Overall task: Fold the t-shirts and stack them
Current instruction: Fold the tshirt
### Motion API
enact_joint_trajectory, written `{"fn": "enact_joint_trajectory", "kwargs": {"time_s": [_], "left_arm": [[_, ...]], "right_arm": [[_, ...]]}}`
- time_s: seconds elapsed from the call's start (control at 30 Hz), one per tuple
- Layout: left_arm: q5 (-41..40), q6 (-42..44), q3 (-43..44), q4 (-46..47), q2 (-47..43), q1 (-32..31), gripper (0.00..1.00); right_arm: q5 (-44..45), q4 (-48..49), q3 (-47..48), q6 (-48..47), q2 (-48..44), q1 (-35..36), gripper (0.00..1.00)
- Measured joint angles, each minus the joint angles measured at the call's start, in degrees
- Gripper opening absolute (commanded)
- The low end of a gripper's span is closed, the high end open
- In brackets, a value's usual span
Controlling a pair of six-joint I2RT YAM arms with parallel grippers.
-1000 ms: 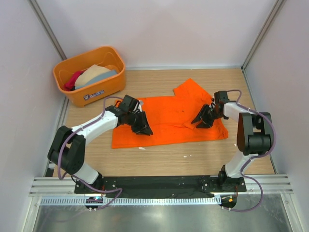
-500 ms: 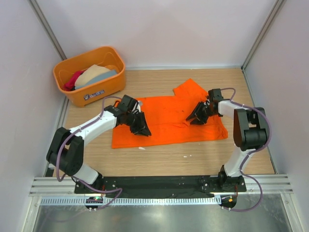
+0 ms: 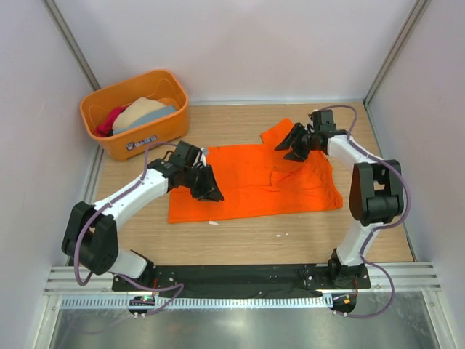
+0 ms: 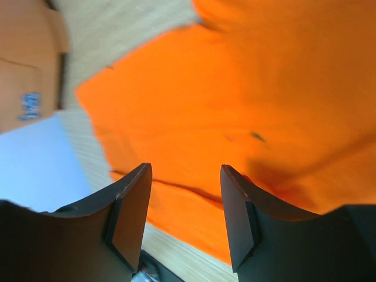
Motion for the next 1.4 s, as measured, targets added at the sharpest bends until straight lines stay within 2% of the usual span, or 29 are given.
{"fn": "enact_joint_trajectory", "kwargs": {"time_s": [0.13,0.27,0.4,0.67,0.8,1.0,1.13,1.33,1.4], "left_arm": [[-0.9,0.3,-0.4,-0.8,-1.2,0.8,0.24],[-1.1,0.5,-1.9,-0.9,-1.3,0.9,0.24],[-1.1,0.5,-3.1,-1.2,-1.3,0.9,0.24],[-1.2,0.5,-3.2,-2.0,-1.9,0.9,0.24],[-1.3,0.5,-3.2,-2.7,-3.3,1.0,0.24],[-3.2,0.5,-3.2,-4.6,-4.4,1.3,0.25],[-4.5,1.2,-3.3,-5.8,-5.8,3.0,0.3],[-4.7,2.9,-4.9,-6.1,-6.5,8.4,0.31],[-4.7,4.2,-5.0,-6.4,-5.1,10.3,0.3]], "right_arm": [[5.0,-7.1,-3.6,-5.8,-4.0,-0.5,0.56],[7.0,-9.7,-7.5,-8.4,-8.1,-2.0,0.63],[6.8,-9.6,-10.5,-8.5,-8.8,-4.0,0.66],[5.9,-6.6,-11.8,-7.9,-5.8,-4.5,0.66],[3.8,-2.4,-9.3,-4.7,0.8,-3.9,0.66],[0.3,2.2,2.4,2.0,9.6,-3.6,0.66],[-0.9,2.5,4.9,1.7,8.8,-4.3,0.68],[1.8,-6.5,2.8,-5.7,4.0,-6.8,0.68],[4.7,-10.3,0.8,-8.9,1.2,-7.5,0.64]]}}
